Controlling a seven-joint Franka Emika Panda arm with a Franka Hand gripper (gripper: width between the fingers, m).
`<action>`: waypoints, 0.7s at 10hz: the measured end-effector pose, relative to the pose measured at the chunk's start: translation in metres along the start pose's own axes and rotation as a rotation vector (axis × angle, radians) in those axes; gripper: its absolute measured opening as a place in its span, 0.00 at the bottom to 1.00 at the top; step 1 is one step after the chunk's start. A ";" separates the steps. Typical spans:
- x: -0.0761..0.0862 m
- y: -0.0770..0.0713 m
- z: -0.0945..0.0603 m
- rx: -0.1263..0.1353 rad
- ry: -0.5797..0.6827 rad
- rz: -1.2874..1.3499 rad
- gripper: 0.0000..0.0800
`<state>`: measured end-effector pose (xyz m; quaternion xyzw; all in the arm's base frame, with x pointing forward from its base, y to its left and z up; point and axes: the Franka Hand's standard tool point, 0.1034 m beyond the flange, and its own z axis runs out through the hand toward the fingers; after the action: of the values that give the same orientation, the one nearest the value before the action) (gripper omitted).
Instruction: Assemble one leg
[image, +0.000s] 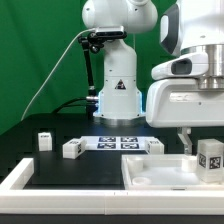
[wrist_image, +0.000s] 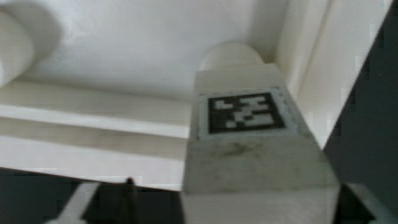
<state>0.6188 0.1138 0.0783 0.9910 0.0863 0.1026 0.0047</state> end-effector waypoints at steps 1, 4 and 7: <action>0.000 0.000 0.000 0.000 0.000 0.000 0.40; 0.000 0.000 0.001 0.000 -0.001 0.028 0.36; -0.002 0.001 0.003 0.021 -0.004 0.430 0.36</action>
Offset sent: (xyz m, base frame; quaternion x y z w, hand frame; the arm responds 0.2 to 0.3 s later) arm 0.0000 0.0000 0.0000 0.0000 0.0000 0.0000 1.0000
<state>0.6178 0.1128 0.0747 0.9867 -0.1260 0.0985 -0.0276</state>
